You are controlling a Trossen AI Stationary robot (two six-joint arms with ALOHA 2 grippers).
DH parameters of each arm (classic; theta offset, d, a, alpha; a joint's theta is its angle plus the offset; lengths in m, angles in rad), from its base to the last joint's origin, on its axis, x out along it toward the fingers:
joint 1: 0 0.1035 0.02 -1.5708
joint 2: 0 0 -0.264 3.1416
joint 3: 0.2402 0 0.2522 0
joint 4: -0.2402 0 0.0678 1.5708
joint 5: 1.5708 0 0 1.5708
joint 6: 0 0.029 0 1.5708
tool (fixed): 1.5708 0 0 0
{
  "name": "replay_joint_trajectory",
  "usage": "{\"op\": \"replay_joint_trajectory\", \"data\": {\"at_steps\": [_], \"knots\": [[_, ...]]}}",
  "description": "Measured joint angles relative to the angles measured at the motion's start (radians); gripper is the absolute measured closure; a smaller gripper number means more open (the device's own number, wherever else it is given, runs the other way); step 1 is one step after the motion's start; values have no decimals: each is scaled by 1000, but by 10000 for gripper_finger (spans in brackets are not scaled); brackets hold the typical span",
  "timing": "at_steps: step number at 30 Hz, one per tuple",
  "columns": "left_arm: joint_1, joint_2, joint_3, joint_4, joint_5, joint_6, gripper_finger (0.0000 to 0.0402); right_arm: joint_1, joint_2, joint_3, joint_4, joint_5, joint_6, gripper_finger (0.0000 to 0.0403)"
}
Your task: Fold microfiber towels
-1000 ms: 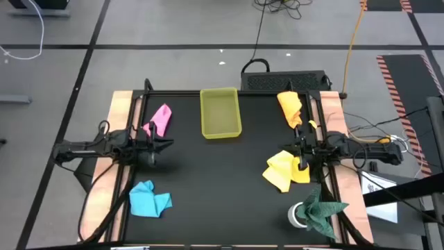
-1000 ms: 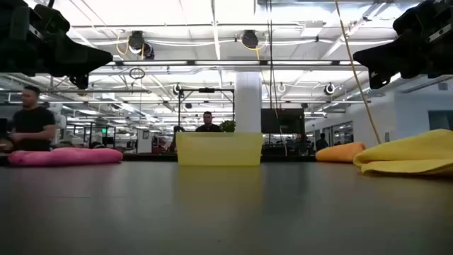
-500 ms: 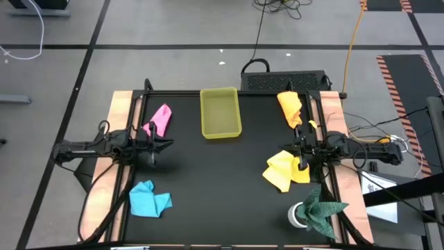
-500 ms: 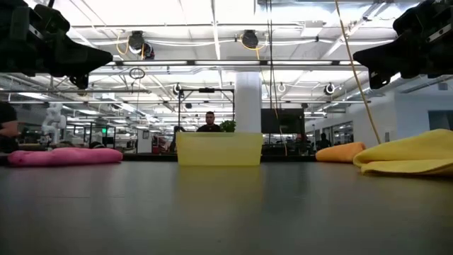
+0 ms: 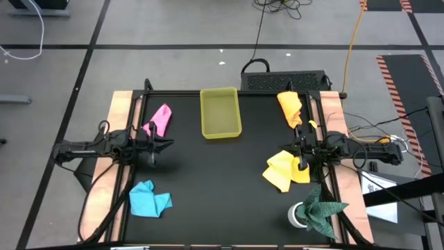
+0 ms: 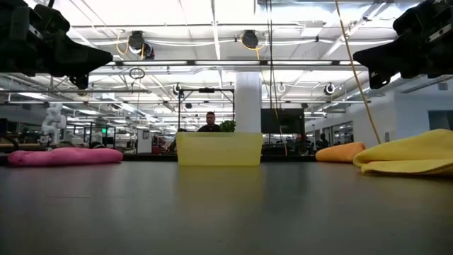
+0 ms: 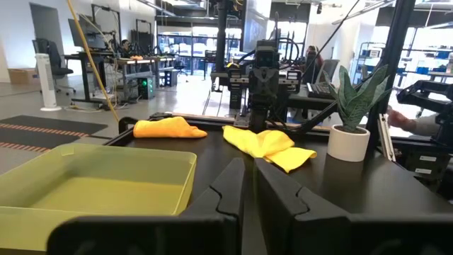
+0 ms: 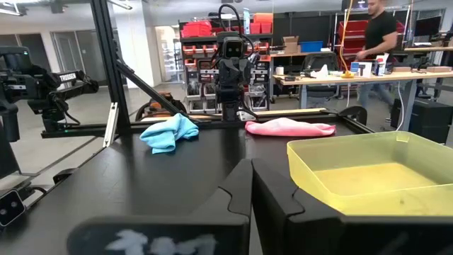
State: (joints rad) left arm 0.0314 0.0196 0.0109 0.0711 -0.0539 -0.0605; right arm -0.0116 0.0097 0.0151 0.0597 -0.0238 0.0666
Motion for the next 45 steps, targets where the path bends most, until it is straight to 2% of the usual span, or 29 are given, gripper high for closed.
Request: {"op": "replay_joint_trajectory", "data": {"at_steps": [32, 41, 45], "knots": [[0, 0, 0, 0, 0, 0, 366, 0, 0, 0, 7, -2, 3, 403], [0, 0, 0, 9, -4, 0, 366, 0, 3, 0, 185, -4, -5, 403], [0, 0, 0, 5, -3, 0, 366, 0, 8, 0, 207, -2, -25, 403]]}}
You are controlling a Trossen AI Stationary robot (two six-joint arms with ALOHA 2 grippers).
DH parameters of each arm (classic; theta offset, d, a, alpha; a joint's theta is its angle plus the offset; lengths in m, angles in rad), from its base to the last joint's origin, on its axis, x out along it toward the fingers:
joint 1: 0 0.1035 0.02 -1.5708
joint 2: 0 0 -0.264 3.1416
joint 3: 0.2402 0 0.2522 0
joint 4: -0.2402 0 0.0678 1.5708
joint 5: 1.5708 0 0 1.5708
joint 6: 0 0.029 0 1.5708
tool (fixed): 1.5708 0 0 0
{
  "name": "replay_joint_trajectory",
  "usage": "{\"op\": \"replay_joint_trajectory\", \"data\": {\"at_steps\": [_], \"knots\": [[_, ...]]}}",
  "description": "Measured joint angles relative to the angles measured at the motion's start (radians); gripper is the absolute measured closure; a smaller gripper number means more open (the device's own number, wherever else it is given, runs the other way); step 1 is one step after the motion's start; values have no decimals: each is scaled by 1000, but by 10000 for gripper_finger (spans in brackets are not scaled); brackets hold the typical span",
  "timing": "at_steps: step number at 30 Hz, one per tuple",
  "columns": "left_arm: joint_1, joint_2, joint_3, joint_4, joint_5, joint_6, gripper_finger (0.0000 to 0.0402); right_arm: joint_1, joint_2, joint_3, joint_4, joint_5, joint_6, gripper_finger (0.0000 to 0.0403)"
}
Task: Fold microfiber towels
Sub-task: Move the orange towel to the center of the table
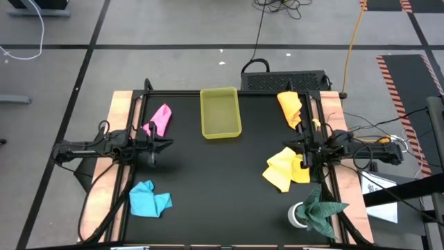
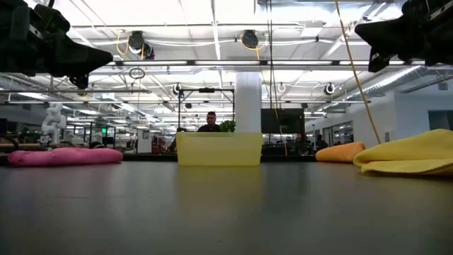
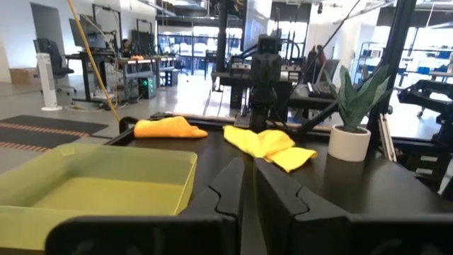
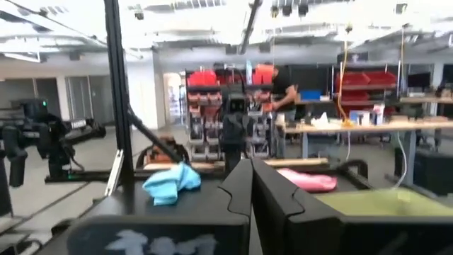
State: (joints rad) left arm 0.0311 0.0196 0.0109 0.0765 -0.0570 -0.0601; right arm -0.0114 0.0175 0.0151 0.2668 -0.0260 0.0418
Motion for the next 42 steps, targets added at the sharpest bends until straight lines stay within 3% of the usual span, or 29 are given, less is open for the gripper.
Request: {"op": "replay_joint_trajectory", "data": {"at_steps": [4, 11, 18, 32, 38, 42], "knots": [[0, 0, 0, 2, 0, 0, 366, 0, 46, 0, -33, 37, -5, 403], [0, 0, 0, 3, 0, 0, 366, 0, 235, 19, -92, 301, -31, 403], [0, 0, 0, 3, -2, 0, 366, 0, 521, 162, -107, 363, -88, 378], [0, 0, 0, 2, -5, 0, 366, 40, 984, 513, -472, 334, -37, 250], [0, 0, 0, 2, -5, 0, 366, 32, 1087, 754, -819, 515, 109, 234], [0, 0, 0, 3, -5, 0, 366, -68, 1154, 892, -996, 505, 167, 234]]}}
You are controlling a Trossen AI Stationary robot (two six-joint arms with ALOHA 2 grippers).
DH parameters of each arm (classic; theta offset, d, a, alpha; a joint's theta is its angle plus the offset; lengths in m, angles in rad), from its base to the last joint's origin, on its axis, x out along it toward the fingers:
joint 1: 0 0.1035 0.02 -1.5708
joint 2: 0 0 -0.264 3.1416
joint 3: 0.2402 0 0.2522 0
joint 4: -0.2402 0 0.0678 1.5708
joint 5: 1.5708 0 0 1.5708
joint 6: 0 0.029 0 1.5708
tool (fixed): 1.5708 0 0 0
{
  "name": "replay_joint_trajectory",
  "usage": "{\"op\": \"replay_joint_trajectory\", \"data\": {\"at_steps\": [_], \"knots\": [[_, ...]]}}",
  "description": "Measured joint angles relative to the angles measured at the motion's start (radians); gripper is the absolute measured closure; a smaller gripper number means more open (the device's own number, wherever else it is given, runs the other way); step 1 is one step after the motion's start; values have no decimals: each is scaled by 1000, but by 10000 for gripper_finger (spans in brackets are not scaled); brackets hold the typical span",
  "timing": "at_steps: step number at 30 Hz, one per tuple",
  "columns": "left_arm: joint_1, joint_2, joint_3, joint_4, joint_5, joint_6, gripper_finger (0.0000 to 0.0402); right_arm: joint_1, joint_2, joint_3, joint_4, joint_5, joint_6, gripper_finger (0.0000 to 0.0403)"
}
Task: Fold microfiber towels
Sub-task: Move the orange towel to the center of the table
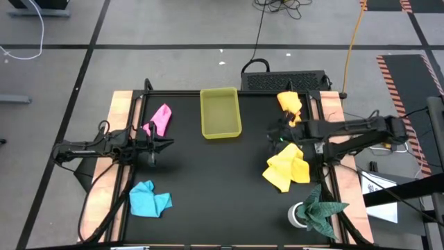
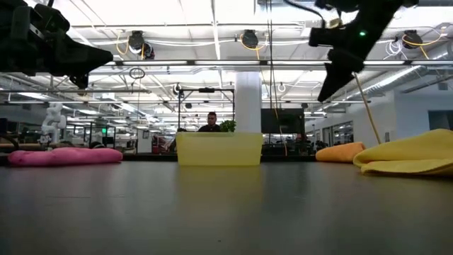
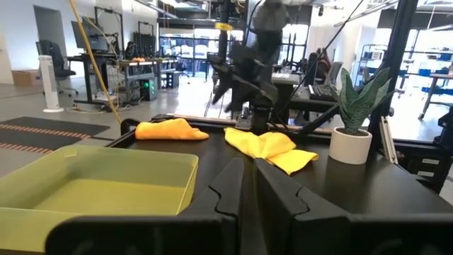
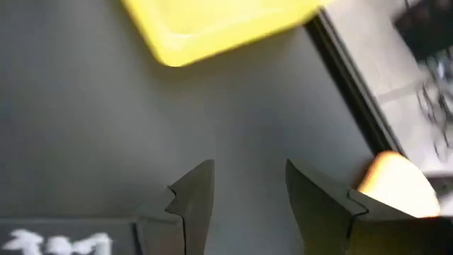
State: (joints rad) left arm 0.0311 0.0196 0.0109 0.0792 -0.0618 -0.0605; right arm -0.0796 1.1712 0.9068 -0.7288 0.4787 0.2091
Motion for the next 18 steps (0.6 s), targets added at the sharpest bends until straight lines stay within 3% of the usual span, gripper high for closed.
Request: {"op": "replay_joint_trajectory", "data": {"at_steps": [4, 9, 13, 18], "knots": [[0, 0, 0, 0, 0, 0, 366, -133, 62, 94, -185, -12, 59, 234], [0, 0, 0, 0, 0, 0, 366, -346, 108, 110, -312, -76, 103, 234], [0, 0, 0, 0, 0, 0, 366, -510, 122, 57, -310, -140, 115, 234], [0, 0, 0, 0, 0, 0, 366, -652, 119, -53, -155, -172, 86, 234]]}}
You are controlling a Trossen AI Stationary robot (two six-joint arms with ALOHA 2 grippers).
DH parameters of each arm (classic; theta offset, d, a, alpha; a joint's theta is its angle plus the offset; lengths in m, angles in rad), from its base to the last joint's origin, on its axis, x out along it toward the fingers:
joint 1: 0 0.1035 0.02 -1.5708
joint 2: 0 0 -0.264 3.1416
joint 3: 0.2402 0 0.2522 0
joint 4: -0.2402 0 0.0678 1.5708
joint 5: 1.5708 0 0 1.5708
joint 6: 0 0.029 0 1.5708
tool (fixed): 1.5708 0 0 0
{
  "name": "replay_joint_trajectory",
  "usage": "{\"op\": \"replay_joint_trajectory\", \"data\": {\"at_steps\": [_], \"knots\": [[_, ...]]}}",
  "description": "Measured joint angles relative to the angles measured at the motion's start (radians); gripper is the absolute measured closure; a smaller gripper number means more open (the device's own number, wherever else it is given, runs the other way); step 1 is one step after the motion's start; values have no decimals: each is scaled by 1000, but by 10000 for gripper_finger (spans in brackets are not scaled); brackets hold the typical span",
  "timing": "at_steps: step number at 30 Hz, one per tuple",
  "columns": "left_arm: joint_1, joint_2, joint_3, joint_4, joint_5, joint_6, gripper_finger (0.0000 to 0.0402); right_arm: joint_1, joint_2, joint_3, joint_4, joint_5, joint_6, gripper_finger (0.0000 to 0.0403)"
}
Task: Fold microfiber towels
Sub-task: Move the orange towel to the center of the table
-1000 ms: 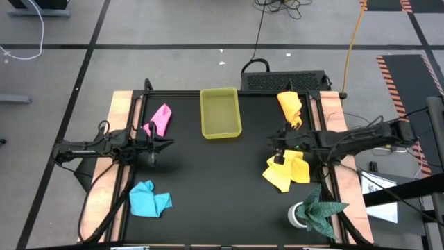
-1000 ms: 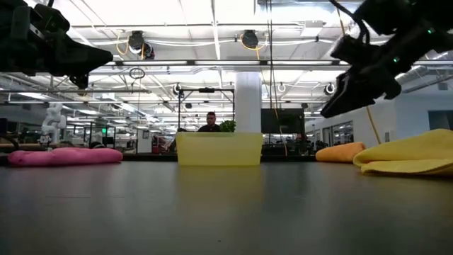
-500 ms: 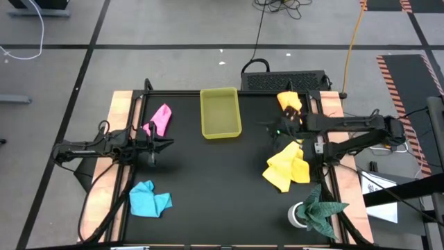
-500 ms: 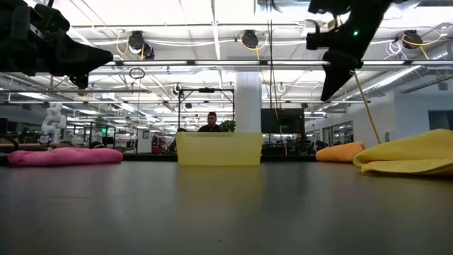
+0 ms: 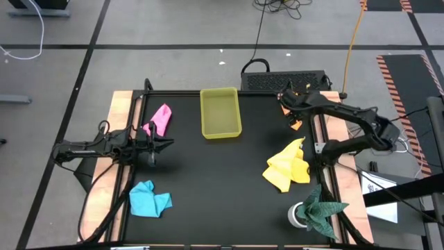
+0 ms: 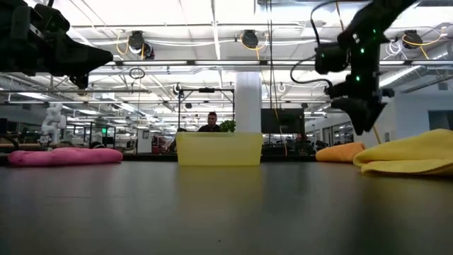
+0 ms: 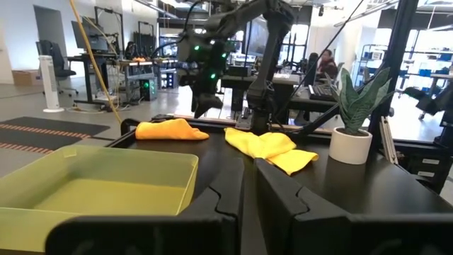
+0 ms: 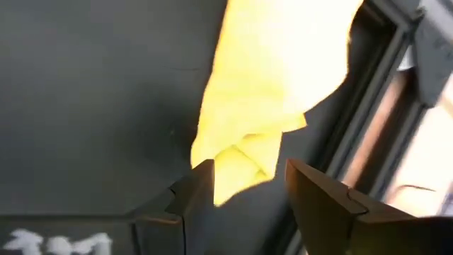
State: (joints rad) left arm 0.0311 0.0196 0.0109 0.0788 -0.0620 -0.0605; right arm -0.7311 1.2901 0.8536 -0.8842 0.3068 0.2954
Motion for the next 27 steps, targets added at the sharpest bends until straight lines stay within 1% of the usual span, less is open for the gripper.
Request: {"op": "replay_joint_trajectory", "data": {"at_steps": [3, 5, 7, 10, 14, 16, 18, 22, 25, 27], "knots": [[0, 0, 0, 0, 0, 0, 366, -63, 17, -67, 155, -100, -29, 238], [0, 0, 0, 0, 0, 0, 366, -92, 34, -102, 261, -124, -34, 247], [0, 0, 0, 0, 0, 0, 366, -115, 65, -128, 349, -125, -46, 264], [0, 0, 0, 0, 0, 0, 366, -128, 112, -139, 391, -124, -63, 304], [0, 0, 0, 0, 0, 0, 366, -107, 126, -139, 392, -119, -123, 383], [0, 0, 0, 0, 0, 0, 366, -82, 99, -139, 371, -116, -133, 393], [0, 0, 0, 0, 0, 0, 366, -37, 46, -139, 350, -90, -127, 391], [0, 0, 0, 0, 0, 0, 366, 120, -104, -139, 287, 53, -69, 399], [0, 0, 0, 0, 0, 0, 366, 275, -217, -128, 265, 67, 4, 400], [0, 0, 0, 0, 0, 0, 366, 387, -274, -118, 287, 59, 50, 400]]}}
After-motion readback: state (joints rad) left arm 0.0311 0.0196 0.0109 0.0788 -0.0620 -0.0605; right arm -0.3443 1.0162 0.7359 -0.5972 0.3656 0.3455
